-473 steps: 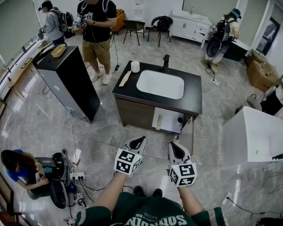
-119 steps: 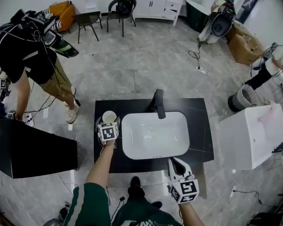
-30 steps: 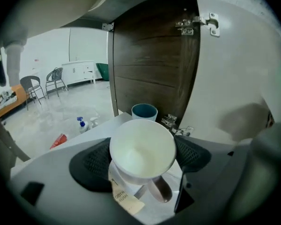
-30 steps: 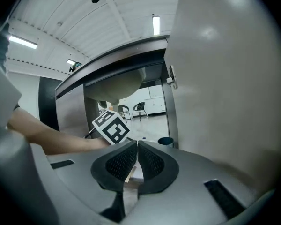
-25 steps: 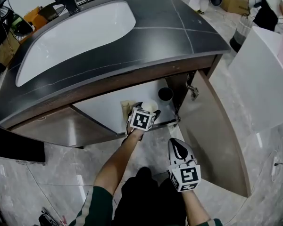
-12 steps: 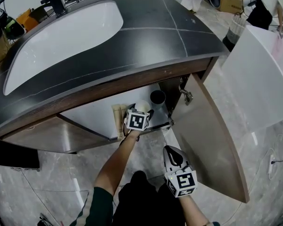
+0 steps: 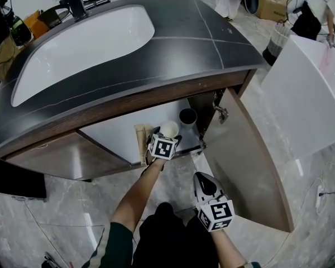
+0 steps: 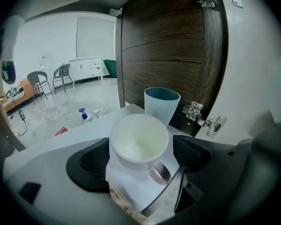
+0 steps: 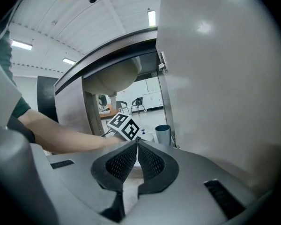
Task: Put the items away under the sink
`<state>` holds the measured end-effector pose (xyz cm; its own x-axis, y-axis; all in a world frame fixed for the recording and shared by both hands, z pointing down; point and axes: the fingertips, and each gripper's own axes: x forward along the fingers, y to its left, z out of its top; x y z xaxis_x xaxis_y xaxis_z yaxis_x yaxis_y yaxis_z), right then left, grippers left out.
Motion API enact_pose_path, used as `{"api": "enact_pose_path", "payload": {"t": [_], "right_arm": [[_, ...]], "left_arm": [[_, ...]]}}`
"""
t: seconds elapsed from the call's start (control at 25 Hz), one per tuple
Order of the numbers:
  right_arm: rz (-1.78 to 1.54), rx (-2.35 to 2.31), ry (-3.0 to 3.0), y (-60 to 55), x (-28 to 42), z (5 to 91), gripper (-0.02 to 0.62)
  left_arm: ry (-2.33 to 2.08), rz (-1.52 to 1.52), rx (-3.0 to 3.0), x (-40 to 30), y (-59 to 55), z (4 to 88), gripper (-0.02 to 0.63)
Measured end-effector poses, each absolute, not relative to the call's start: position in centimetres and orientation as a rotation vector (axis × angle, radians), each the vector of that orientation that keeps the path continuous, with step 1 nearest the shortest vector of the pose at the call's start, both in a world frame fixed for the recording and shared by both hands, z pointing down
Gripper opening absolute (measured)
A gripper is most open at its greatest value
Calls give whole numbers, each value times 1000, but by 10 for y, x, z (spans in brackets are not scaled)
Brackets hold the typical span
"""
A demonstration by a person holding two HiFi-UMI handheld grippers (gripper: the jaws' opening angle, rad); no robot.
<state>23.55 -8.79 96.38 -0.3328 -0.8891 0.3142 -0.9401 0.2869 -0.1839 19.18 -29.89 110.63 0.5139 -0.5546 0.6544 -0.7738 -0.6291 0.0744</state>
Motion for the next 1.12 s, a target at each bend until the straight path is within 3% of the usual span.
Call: {"api": "enact_pose_path", "payload": {"t": [0.32,0.44,0.52,0.6,0.84,1.12], "right_arm": [[529,1749,-2409,-86,226,950,43],[513,1756,-2407,-83,220,933,43],[512,1756,-2404,-80,215,916,43],[527,1755,-2407,-80,207,895,43],[592,1697,-2391,-70,190,799,43],[581,1711,-2328,-63,186,633,43]], "left_arm": [[-1254,741,2458,153,-276,1053,392],[-1306,701,2494,139,-256,1023,230],[-1319,663,2528,130,-242,999,84],[-1308,664,2531,117,-228,977,16],[-1151,806,2532,112,-176,902,11],[-1034,816,2586,114,-124,735,11]]}}
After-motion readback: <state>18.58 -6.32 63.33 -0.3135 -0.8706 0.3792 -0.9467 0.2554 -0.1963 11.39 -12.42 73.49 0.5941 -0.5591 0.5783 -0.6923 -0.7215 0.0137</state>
